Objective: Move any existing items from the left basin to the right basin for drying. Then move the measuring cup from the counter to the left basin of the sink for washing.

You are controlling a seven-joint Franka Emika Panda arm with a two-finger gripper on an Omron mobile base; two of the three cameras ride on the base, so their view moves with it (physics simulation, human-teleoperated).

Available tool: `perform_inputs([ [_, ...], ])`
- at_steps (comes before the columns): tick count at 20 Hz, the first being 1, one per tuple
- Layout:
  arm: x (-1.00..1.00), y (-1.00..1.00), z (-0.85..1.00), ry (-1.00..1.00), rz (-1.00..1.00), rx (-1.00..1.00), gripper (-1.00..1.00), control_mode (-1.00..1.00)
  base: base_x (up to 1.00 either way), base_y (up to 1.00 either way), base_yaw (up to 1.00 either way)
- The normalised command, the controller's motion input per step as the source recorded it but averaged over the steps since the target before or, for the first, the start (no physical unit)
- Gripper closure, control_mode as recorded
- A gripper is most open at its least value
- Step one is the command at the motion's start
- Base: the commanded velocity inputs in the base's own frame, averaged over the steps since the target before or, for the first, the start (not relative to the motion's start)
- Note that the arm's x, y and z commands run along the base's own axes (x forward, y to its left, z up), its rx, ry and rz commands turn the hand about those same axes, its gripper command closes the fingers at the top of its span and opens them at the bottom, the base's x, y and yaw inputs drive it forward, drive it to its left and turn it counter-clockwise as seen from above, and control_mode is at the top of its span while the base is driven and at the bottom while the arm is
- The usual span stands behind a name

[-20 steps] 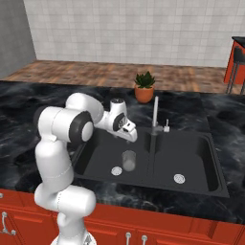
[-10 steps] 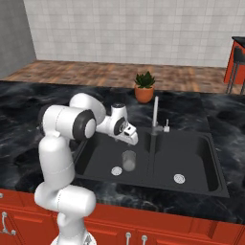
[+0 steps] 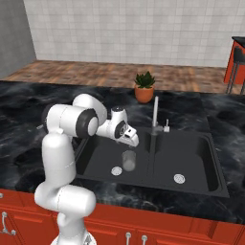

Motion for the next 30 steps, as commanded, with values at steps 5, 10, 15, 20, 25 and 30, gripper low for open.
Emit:
perform_inputs([
  [5,0.0,0.01,-0.04,0.0,0.01,0.0,-1.0,-1.0,0.0,0.0,0.0],
  [10,-0.05,0.05,0.0,0.0,0.0,0.0,-1.0,-1.0,0.0,0.0,0.0],
  [15,-0.09,0.22,0.0,0.0,0.0,0.0,-1.0,-1.0,0.0,0.0,0.0],
  [20,-0.24,0.31,0.0,0.0,-0.01,0.01,-1.0,-1.0,0.0,0.0,0.0],
  [25,-0.25,0.15,0.0,0.0,-0.02,0.0,-1.0,-1.0,0.0,0.0,0.0],
  [30,-0.13,0.0,0.0,0.0,0.0,0.0,-1.0,-1.0,0.0,0.0,0.0],
])
